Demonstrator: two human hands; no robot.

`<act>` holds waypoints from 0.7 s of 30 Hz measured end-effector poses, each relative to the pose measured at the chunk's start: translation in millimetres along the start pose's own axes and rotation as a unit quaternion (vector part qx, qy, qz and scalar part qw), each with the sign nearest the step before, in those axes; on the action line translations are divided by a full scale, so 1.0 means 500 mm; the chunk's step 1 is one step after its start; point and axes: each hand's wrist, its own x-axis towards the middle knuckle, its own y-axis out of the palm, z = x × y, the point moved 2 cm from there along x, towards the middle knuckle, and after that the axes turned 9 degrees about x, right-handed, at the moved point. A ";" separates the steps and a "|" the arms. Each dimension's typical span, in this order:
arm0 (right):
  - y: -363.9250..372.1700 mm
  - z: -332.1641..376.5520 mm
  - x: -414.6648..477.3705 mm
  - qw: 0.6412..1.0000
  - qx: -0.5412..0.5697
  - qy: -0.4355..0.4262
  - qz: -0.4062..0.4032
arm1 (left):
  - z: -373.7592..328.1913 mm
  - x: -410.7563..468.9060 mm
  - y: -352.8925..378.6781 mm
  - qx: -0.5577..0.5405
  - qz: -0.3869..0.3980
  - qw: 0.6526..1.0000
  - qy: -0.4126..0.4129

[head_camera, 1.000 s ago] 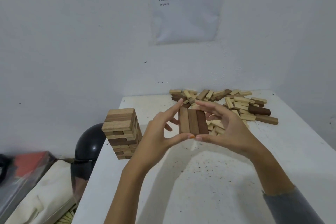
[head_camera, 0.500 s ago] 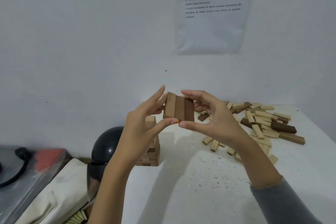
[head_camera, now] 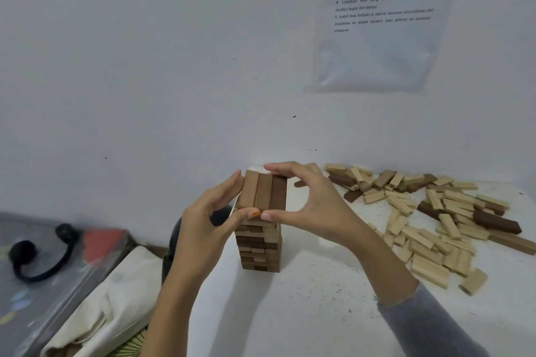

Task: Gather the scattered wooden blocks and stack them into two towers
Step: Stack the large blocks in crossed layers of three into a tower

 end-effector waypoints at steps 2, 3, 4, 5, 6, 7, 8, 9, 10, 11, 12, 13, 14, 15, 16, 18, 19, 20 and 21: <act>0.009 -0.004 0.005 1.000 -0.004 0.008 0.009 | 0.012 0.001 -0.004 0.000 -0.001 1.000 -0.009; 0.012 -0.005 0.007 1.000 -0.006 0.013 0.013 | 0.015 0.002 -0.006 0.002 0.000 1.000 -0.011; 0.015 -0.006 0.010 1.000 -0.009 0.016 0.017 | 0.018 0.002 -0.008 0.004 0.001 1.000 -0.013; 0.017 -0.006 0.012 1.000 -0.013 0.018 0.021 | 0.020 0.003 -0.011 0.005 0.002 1.000 -0.015; 0.020 -0.007 0.015 0.999 -0.018 0.020 0.024 | 0.022 0.003 -0.013 0.006 0.004 1.000 -0.018; 0.023 -0.007 0.017 0.999 -0.021 0.020 0.027 | 0.024 0.003 -0.015 0.007 0.006 1.000 -0.022; 0.027 -0.008 0.019 0.999 -0.023 0.022 0.029 | 0.026 0.003 -0.017 0.010 0.007 1.000 -0.023; 0.031 -0.009 0.021 0.999 -0.024 0.024 0.032 | 0.028 0.003 -0.019 0.014 0.007 1.000 -0.024; 0.034 -0.009 0.022 0.999 -0.026 0.024 0.034 | 0.031 0.004 -0.020 0.019 0.006 1.000 -0.024; 0.036 -0.010 0.024 0.999 -0.031 0.025 0.036 | 0.033 0.004 -0.021 0.025 0.007 0.999 -0.023; 0.037 -0.010 0.024 0.998 -0.037 0.026 0.038 | 0.036 0.004 -0.021 0.029 0.009 0.999 -0.021; 0.038 -0.009 0.023 0.998 -0.042 0.026 0.040 | 0.037 0.004 -0.021 0.032 0.011 0.999 -0.021; 0.038 -0.009 0.022 0.998 -0.046 0.027 0.041 | 0.039 0.003 -0.021 0.032 0.013 0.999 -0.022; 0.038 -0.010 0.022 0.998 -0.048 0.028 0.041 | 0.040 0.003 -0.021 0.031 0.014 0.999 -0.025; 0.038 -0.011 0.021 0.997 -0.050 0.030 0.040 | 0.041 0.003 -0.021 0.029 0.015 0.999 -0.027; 0.039 -0.013 0.021 0.997 -0.052 0.037 0.040 | 0.043 0.002 -0.020 0.027 0.017 0.999 -0.028; 0.040 -0.014 0.021 0.997 -0.054 0.041 0.040 | 0.044 0.002 -0.020 0.026 0.018 0.999 -0.028; 0.040 -0.015 0.021 0.997 -0.054 0.045 0.040 | 0.045 0.002 -0.019 0.024 0.018 0.999 -0.029; 0.041 -0.016 0.021 0.997 -0.054 0.049 0.040 | 0.047 0.002 -0.018 0.023 0.019 0.999 -0.029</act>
